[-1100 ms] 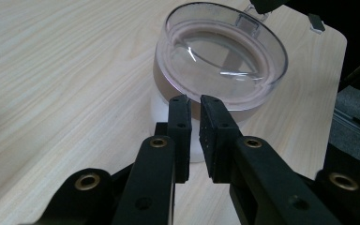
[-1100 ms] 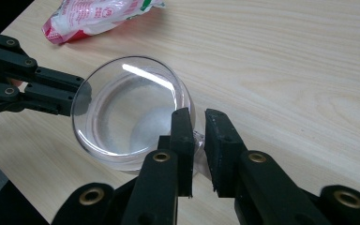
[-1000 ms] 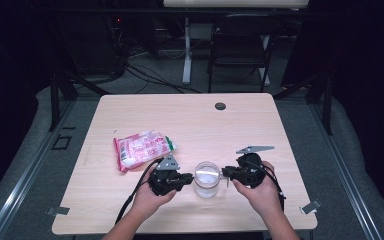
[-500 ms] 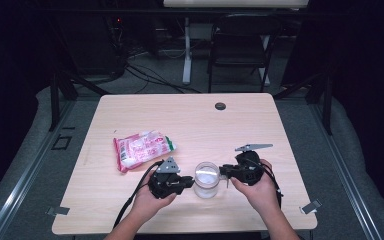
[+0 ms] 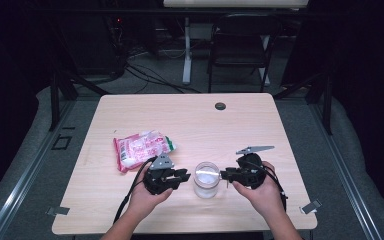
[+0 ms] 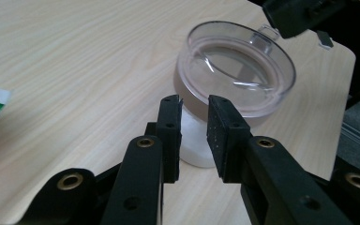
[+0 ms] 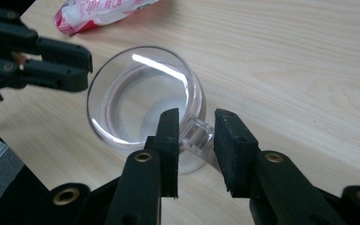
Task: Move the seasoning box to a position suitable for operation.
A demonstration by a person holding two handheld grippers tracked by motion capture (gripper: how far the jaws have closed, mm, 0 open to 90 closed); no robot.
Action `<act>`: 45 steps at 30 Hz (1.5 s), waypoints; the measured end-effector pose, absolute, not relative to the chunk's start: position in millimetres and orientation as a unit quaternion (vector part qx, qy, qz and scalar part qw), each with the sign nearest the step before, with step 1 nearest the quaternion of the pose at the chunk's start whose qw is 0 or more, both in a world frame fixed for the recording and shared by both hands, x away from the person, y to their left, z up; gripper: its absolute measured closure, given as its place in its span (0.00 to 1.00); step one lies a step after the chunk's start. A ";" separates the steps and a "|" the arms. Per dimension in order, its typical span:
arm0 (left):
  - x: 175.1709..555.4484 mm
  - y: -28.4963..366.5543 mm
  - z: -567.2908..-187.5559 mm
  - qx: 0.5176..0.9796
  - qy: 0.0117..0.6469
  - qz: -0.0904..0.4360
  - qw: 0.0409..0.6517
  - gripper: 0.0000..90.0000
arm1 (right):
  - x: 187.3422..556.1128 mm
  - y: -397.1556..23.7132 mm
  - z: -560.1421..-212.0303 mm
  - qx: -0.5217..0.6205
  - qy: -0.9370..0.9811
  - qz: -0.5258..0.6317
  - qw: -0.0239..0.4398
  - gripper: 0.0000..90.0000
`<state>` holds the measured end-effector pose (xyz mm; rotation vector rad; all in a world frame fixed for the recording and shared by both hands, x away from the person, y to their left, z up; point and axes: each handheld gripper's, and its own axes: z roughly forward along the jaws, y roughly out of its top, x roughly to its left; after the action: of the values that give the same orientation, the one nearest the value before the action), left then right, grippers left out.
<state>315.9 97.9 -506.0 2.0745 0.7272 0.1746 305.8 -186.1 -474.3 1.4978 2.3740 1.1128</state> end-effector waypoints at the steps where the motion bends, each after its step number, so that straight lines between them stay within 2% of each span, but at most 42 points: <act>1: 317.0 98.2 -505.4 0.838 0.295 0.075 0.453 0.83 | 303.3 -185.5 -474.2 0.492 0.789 0.363 0.061 0.81; 15: 320.1 98.0 -504.4 0.836 0.295 0.076 0.457 0.82 | 302.0 -189.7 -481.3 0.492 0.791 0.356 0.081 0.95; 27: 308.8 97.8 -512.4 0.841 0.292 0.075 0.449 0.81 | 321.3 -193.8 -485.9 0.498 0.774 0.381 0.088 0.96; 33: 304.9 98.8 -515.2 0.843 0.294 0.076 0.444 0.81 | 330.4 -191.3 -489.7 0.494 0.776 0.387 0.069 0.94; 45: 297.0 101.8 -517.7 0.843 0.298 0.083 0.440 0.83 | 339.3 -189.6 -481.8 0.496 0.761 0.410 0.086 0.95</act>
<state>297.0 101.8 -517.7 2.0949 0.7398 0.2069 339.3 -189.6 -481.8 1.4777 2.2678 1.2214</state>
